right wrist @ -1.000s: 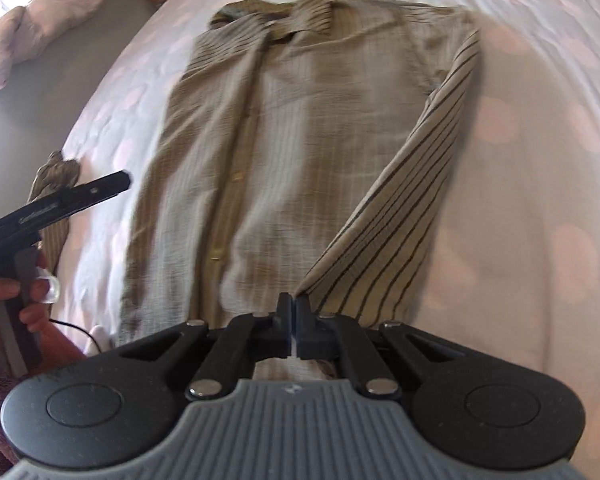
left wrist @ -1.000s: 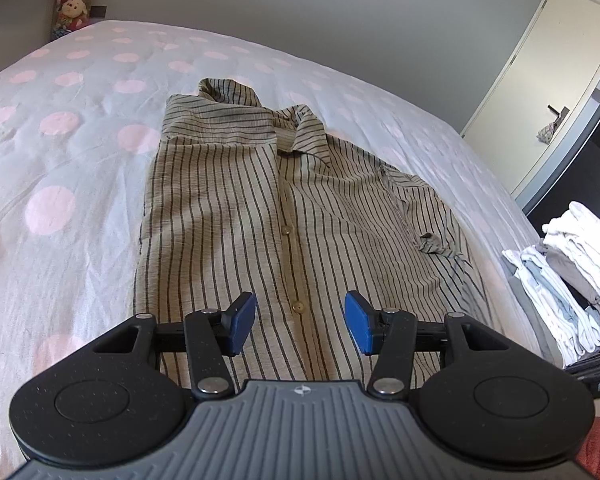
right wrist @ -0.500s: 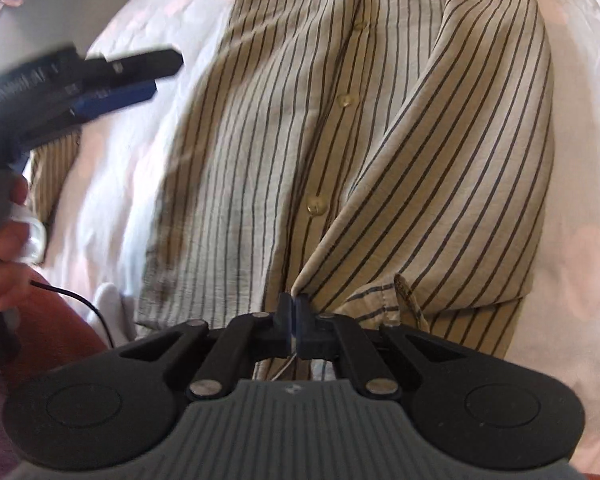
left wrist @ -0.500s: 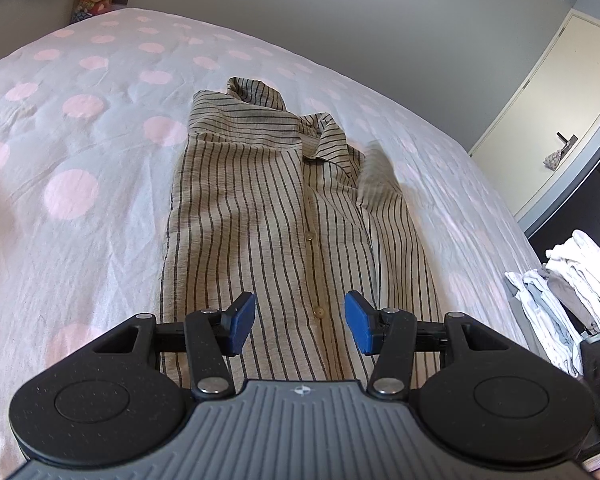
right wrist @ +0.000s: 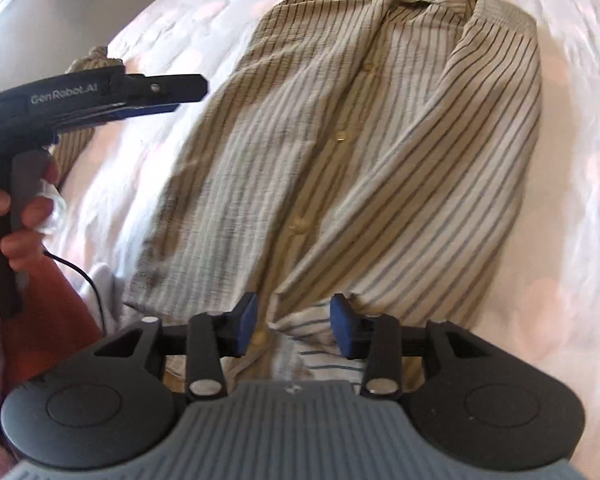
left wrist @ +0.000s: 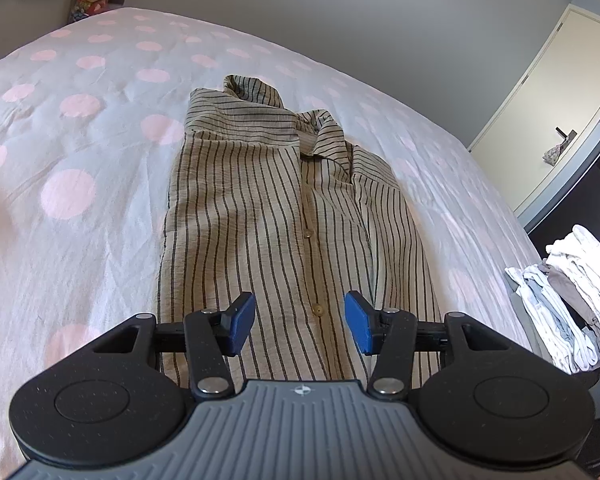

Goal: Fold clothes
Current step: 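Pinch the shirt side with the right tool and fold it inward over the body, then open the right tool and lift it away from the shirt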

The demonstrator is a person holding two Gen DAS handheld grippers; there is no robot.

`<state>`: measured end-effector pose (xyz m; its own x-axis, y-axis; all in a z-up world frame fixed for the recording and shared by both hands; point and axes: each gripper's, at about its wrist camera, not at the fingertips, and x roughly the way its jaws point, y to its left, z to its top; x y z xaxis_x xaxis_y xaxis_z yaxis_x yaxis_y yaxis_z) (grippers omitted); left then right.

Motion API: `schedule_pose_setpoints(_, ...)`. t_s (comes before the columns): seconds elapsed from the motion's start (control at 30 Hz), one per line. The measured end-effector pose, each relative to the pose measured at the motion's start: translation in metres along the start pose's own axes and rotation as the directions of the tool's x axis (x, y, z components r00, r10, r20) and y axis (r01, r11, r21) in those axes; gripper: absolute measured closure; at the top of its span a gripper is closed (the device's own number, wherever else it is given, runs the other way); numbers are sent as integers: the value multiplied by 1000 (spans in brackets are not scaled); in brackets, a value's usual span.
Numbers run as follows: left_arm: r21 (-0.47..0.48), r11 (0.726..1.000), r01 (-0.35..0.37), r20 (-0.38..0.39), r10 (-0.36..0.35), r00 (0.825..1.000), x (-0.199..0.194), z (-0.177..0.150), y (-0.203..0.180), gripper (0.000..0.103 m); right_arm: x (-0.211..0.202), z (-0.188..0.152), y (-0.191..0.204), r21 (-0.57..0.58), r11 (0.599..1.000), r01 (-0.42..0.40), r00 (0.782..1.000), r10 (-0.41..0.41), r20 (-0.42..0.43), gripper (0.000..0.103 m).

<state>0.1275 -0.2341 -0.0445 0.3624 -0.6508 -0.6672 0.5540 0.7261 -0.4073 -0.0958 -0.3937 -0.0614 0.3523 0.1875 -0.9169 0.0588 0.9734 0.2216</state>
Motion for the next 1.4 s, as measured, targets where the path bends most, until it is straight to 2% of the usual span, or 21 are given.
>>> schedule_pose_setpoints(0.07, 1, 1000, -2, -4, 2, 1000, 1, 0, 0, 55, 3, -3, -7, -13, 999, 36, 999, -36, -19, 51)
schedule_pose_setpoints(0.17, 9, 1000, -3, -19, 3, 1000, 3, -1, -1, 55, 18, -9, -19, -5, 999, 31, 999, -32, -39, 51)
schedule_pose_setpoints(0.23, 17, 1000, -4, -32, 5, 999, 5, -2, -2, 55, 21, -12, -18, 1, 1000, -7, 1000, 7, -30, 62)
schedule_pose_setpoints(0.3, 23, 1000, -9, -47, 10, 999, 8, -3, -3, 55, 20, -13, -12, -21, 999, -47, 998, 47, -30, 94)
schedule_pose_setpoints(0.33, 26, 1000, -12, -54, 13, 998, 10, -4, -3, 55, 19, -13, -6, -49, 997, -54, 998, 52, -41, 96)
schedule_pose_setpoints(0.5, 30, 999, -20, -69, 22, 997, 13, -5, -3, 55, 18, -20, 35, -206, 974, -93, 990, 69, -122, 98)
schedule_pose_setpoints(0.67, 35, 999, -32, -90, 35, 995, 15, -6, -1, 55, 42, -39, 69, -385, 921, -65, 969, -34, -245, 98)
schedule_pose_setpoints(0.83, 47, 996, -78, -135, 83, 987, 21, -10, 2, 55, 59, -48, 70, -412, 910, -57, 954, -72, -292, 99)
schedule_pose_setpoints(0.9, 56, 994, -96, -151, 103, 983, 23, -11, 3, 55, 60, -49, 66, -407, 912, -55, 953, -74, -294, 93)
schedule_pose_setpoints(0.97, 65, 992, -112, -169, 122, 978, 24, -13, 3, 55, 46, -45, 59, -378, 923, -70, 960, -40, -277, 91)
schedule_pose_setpoints(1.1, 93, 981, -167, -235, 185, 954, 30, -7, 0, 55, 6, -33, 38, -353, 933, -70, 973, -14, -231, 78)
schedule_pose_setpoints(1.2, 132, 973, -188, -283, 219, 934, 42, 8, -1, 54, -20, -10, 13, -331, 944, -19, 982, -45, -186, 78)
schedule_pose_setpoints(1.4, 263, 925, -276, -361, 359, 861, 87, 47, 5, 52, -49, 56, -42, -213, 968, 130, 984, -152, -89, 77)
